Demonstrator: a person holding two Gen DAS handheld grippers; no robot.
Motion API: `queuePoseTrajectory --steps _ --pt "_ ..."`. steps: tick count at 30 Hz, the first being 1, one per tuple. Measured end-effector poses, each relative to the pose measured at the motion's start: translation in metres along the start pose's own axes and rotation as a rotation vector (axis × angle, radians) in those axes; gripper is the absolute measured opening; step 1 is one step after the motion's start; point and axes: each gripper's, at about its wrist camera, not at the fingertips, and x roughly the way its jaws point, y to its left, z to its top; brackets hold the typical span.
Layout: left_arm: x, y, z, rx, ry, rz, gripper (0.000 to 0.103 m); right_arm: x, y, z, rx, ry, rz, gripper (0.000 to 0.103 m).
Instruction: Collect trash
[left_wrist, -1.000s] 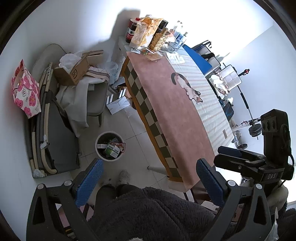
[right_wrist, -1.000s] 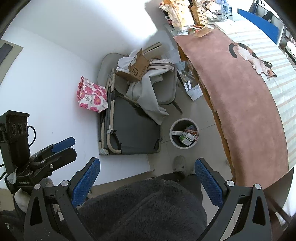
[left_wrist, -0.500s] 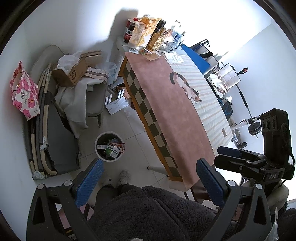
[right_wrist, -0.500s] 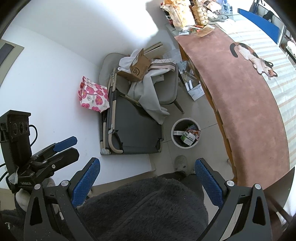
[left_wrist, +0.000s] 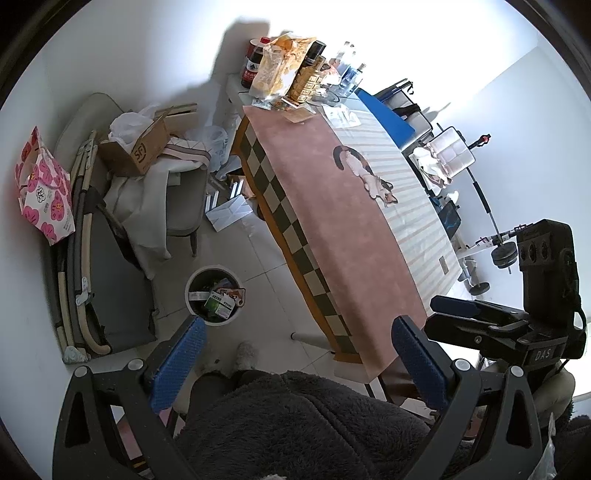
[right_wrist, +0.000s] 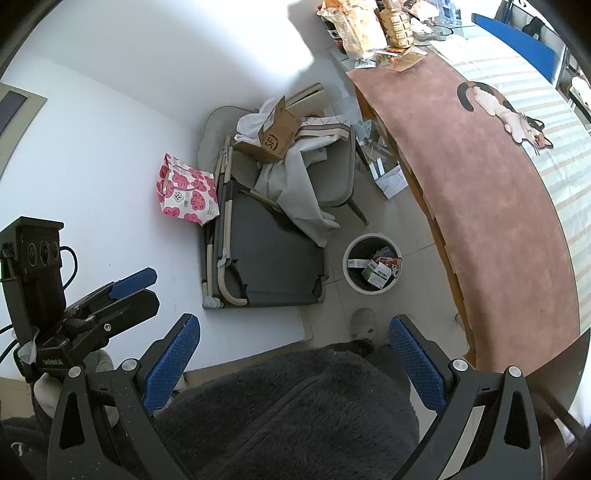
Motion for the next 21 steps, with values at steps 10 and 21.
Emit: queuePoseTrajectory --steps 10,21 --pt "0.0004 -0.0001 -0.0002 0.0 -0.001 -0.003 0.103 -0.0007 -0.0013 0.0 0.001 -0.001 0.001 0.103" --pt "0.0007 -0.0017 0.0018 0.002 -0.001 -0.005 0.103 -0.0003 -0.001 0.0007 0.003 -0.003 -0.001 0.103"
